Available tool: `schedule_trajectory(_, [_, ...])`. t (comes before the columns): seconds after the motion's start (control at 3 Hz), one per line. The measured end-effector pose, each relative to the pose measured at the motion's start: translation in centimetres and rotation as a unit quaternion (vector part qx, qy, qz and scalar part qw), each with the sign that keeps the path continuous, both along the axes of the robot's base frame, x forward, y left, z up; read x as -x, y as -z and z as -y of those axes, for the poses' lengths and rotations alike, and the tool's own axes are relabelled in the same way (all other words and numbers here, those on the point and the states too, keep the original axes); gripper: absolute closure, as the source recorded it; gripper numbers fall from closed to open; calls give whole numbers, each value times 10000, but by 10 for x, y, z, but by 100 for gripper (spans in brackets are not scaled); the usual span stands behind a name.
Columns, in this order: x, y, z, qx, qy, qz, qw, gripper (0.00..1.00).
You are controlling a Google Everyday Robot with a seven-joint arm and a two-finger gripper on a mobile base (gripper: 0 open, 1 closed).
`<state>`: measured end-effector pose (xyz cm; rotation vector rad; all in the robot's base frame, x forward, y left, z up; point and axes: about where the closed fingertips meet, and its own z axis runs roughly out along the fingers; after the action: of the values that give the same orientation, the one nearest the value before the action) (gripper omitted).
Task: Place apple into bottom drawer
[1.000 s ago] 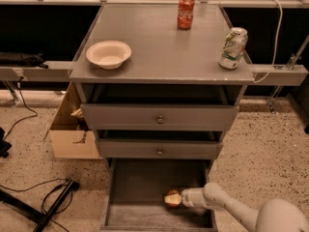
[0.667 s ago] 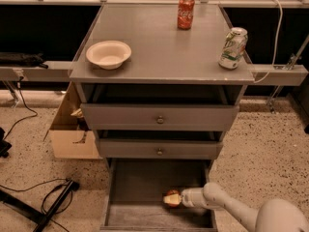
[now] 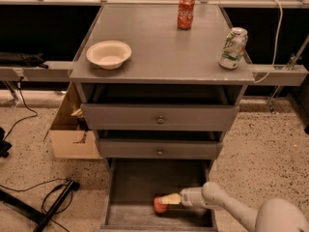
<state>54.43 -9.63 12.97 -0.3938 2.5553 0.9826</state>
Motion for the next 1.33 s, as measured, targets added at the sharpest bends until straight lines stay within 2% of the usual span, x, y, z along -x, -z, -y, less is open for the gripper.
schedule_trajectory(0.67, [-2, -15, -2, 3, -17, 83, 10000, 0])
schedule_trajectory(1.0, [4, -89, 11, -24, -220, 450, 9987, 0])
schedule_trajectory(1.33, [33, -171, 15, -8, -551, 490, 9973, 0])
